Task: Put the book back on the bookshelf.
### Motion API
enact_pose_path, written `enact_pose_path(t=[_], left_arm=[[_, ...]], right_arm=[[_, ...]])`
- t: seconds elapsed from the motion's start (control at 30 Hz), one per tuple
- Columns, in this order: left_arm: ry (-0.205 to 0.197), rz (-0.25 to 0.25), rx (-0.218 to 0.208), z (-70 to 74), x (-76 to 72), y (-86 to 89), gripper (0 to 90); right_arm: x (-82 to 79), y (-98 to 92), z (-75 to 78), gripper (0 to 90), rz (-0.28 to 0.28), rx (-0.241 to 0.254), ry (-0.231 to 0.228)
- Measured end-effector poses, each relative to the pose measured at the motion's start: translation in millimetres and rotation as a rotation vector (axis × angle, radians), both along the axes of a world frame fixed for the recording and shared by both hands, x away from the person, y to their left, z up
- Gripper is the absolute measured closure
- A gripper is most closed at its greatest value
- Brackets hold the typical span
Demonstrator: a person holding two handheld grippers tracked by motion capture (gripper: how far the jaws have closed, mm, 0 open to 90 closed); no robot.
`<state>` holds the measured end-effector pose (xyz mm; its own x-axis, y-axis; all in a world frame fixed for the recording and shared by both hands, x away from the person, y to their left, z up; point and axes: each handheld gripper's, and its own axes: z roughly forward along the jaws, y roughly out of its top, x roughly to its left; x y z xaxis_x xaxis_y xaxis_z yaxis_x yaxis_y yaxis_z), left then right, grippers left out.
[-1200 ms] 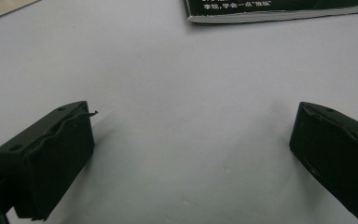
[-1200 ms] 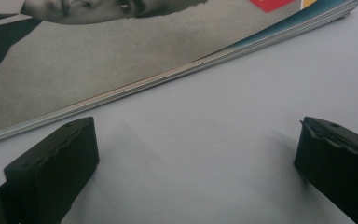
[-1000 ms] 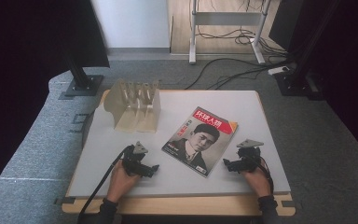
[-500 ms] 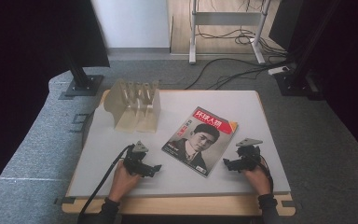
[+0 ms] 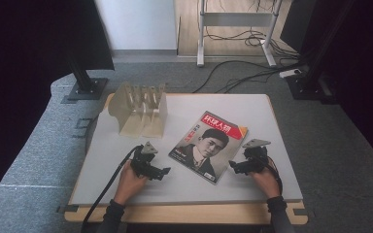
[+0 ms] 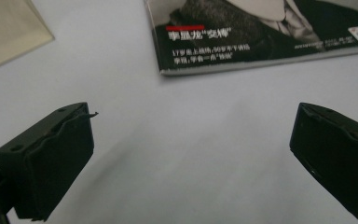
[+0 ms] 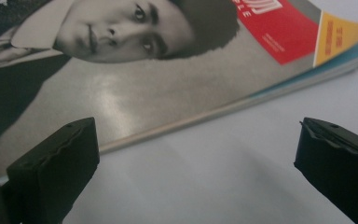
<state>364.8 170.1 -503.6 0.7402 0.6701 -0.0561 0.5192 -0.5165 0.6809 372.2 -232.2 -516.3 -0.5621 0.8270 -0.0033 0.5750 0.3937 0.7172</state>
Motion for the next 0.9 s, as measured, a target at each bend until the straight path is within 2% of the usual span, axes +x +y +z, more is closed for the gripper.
enact_pose_path(t=[0.17, 0.23, 0.37, 0.4, 0.43, 0.5, 0.57, 0.63, 0.67, 0.7, 0.73, 0.9], left_arm=[[0.008, -0.012, 0.009, 5.2, 7.2, -4.9, 0.0], [0.010, -0.024, 0.036, 7.2, 13.0, -10.6, 0.0], [0.009, -0.033, 0.035, 8.6, 18.0, -16.6, 0.0], [-0.001, -0.039, 0.050, 9.1, 21.1, -21.7, 0.0], [-0.009, -0.038, 0.041, 8.9, 22.2, -23.5, 0.0], [0.000, -0.038, 0.041, 8.7, 26.3, -27.4, 0.0], [-0.009, -0.041, 0.056, 8.4, 30.2, -32.4, 0.0], [-0.009, -0.043, 0.051, 8.2, 31.9, -34.7, 0.0], [-0.004, -0.051, 0.055, 8.8, 34.7, -37.6, 0.0], [-0.012, -0.055, 0.075, 9.3, 38.0, -42.1, 0.0], [-0.012, -0.055, 0.075, 9.3, 38.0, -42.1, 0.0], [-0.007, -0.062, 0.087, 7.9, 52.0, -52.0, 0.0]], right_arm=[[4.9, 4.9, 4.4, 0.0, 0.029, -0.007, -0.014], [8.9, 8.3, 5.8, 0.0, 0.060, -0.005, -0.022], [13.2, 11.3, 6.9, 0.0, 0.075, -0.008, -0.027], [16.9, 13.0, 7.3, 0.0, 0.082, -0.009, -0.029], [18.7, 13.7, 7.8, 0.0, 0.083, -0.010, -0.034], [22.9, 15.0, 8.6, 0.0, 0.092, -0.008, -0.038], [27.5, 16.6, 9.0, 0.0, 0.109, 0.005, -0.041], [30.1, 17.0, 8.9, 0.0, 0.118, 0.015, -0.036], [36.1, 17.7, 8.3, 0.0, 0.126, 0.029, -0.030], [37.8, 18.3, 8.0, 0.0, 0.128, 0.031, -0.030], [37.8, 18.3, 8.0, 0.0, 0.128, 0.031, -0.030], [53.2, 18.9, 2.3, 0.0, 0.136, -0.001, -0.018]])
